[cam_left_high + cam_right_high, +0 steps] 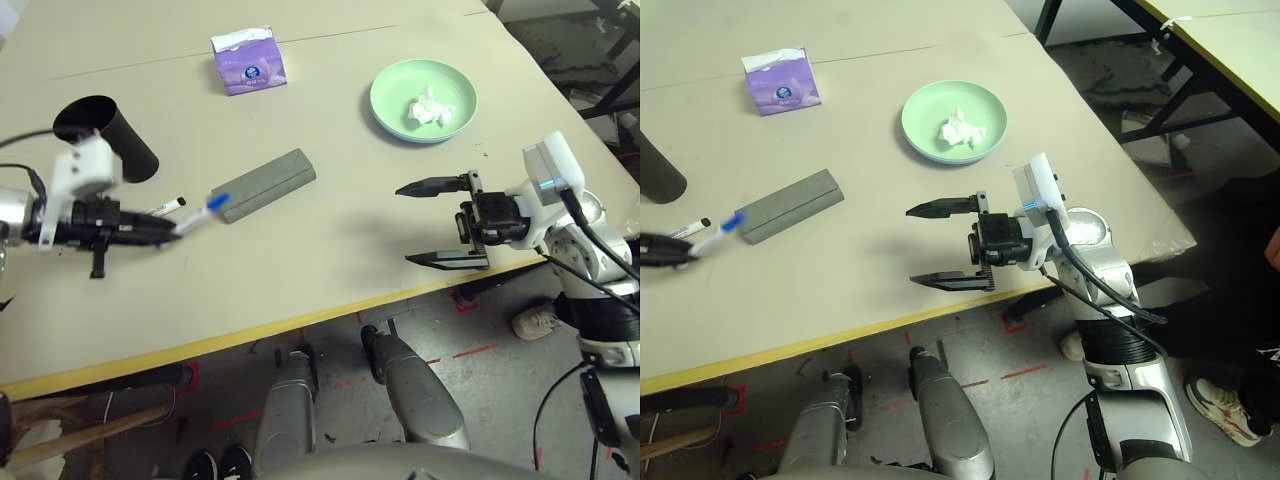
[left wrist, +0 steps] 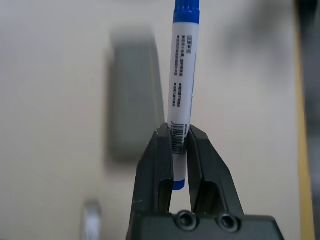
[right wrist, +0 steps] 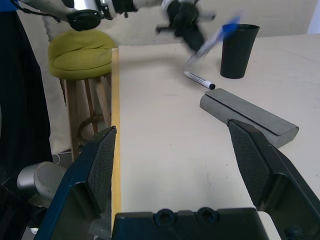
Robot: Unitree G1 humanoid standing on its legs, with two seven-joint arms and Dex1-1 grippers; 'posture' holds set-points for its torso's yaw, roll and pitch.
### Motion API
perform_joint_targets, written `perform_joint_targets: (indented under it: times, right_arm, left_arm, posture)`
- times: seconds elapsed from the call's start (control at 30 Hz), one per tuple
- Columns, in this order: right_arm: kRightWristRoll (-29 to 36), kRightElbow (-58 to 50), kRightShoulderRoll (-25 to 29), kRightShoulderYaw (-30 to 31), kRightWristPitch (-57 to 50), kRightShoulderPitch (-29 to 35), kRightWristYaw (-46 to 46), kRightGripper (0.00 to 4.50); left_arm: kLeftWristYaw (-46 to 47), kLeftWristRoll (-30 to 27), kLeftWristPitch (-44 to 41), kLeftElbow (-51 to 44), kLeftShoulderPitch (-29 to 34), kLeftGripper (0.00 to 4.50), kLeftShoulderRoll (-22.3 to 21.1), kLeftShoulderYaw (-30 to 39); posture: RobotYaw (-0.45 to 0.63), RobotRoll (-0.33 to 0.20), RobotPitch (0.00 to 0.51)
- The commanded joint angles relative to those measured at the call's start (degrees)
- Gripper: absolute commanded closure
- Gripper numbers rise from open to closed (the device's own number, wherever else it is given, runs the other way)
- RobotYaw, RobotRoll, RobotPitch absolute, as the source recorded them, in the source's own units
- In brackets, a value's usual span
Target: Organize and tidy the items on the table.
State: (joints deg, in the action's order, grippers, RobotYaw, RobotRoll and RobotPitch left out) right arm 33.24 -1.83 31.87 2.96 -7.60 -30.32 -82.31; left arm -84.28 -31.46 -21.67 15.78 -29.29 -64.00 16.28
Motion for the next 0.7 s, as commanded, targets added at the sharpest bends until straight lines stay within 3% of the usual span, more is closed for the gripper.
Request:
perform_joint_targets:
  times: [0.03,0.17,0.37,0.7]
  right_arm:
    - [0.16,-0.39,-0.16,0.32,-0.12,0.16,-0.45,0.00]
    - [0.01,0.57,-0.31,0.22,-0.04,-0.55,-0.64,0.00]
    - [-0.28,2.30,-0.78,0.08,0.43,-1.93,-0.65,0.00]
    - [-0.79,4.03,-1.96,0.07,0.75,-3.49,-0.02,0.00]
  left_arm:
    - [5.89,-6.68,-6.24,-2.41,-0.40,4.21,2.35,7.43]
    - [14.94,-9.58,-6.99,-1.73,-1.83,4.21,5.04,15.31]
    - [24.68,-5.57,1.35,4.25,0.62,4.21,6.62,21.67]
    - [36.41,4.90,20.06,22.25,-6.11,4.21,9.13,17.41]
  posture:
    - [-0.21,0.000,0.270]
    - [-0.19,0.000,0.263]
    - [-0.17,0.000,0.255]
    - [-0.15,0.000,0.253]
